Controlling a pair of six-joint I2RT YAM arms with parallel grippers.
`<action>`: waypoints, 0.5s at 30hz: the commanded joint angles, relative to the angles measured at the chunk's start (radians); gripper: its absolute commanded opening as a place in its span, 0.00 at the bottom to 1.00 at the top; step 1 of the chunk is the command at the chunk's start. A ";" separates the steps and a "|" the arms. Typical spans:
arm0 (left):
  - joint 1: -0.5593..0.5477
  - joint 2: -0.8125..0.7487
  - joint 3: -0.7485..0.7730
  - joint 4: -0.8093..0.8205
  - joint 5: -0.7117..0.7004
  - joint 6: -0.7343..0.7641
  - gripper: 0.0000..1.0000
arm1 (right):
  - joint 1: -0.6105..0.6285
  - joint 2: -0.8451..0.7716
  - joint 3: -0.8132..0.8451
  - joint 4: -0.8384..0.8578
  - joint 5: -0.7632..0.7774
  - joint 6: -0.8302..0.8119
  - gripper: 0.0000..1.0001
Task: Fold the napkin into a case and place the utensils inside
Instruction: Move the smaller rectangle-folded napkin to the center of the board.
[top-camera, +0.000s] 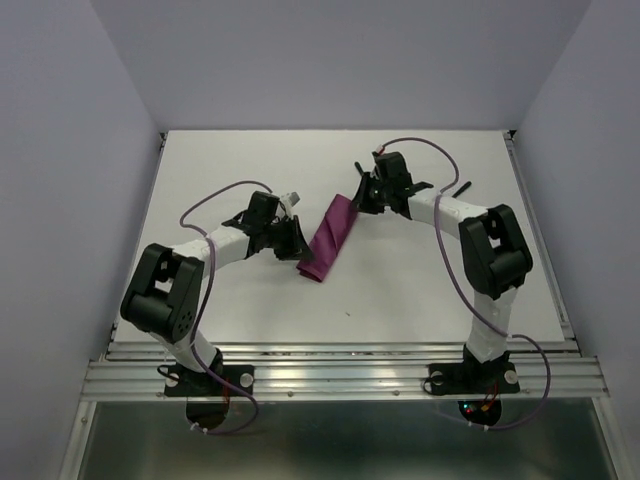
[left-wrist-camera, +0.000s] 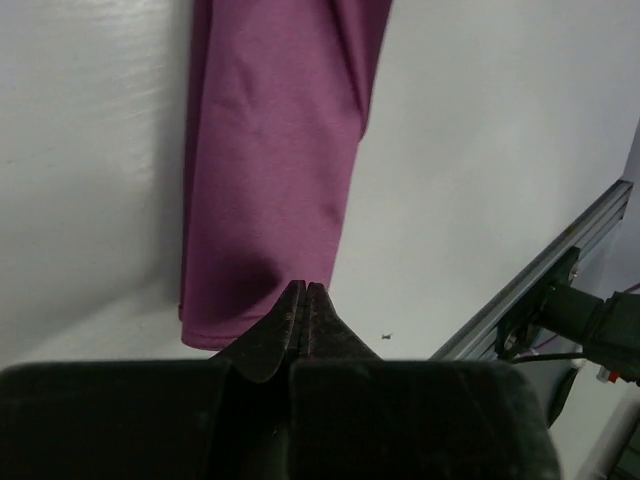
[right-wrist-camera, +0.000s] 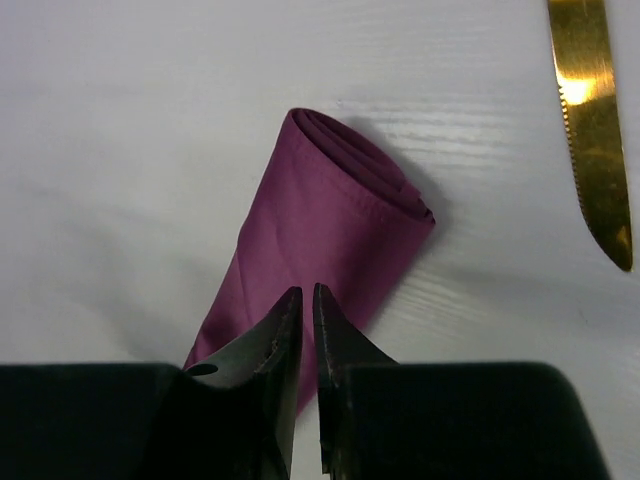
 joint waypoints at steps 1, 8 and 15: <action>-0.001 0.031 -0.034 0.068 -0.016 -0.022 0.00 | 0.000 0.094 0.135 0.028 -0.052 0.010 0.15; -0.003 0.121 -0.019 0.080 -0.076 -0.018 0.00 | 0.000 0.294 0.299 -0.044 0.031 -0.013 0.15; -0.003 0.155 0.004 0.083 -0.098 -0.015 0.00 | 0.000 0.348 0.350 -0.066 0.088 -0.037 0.15</action>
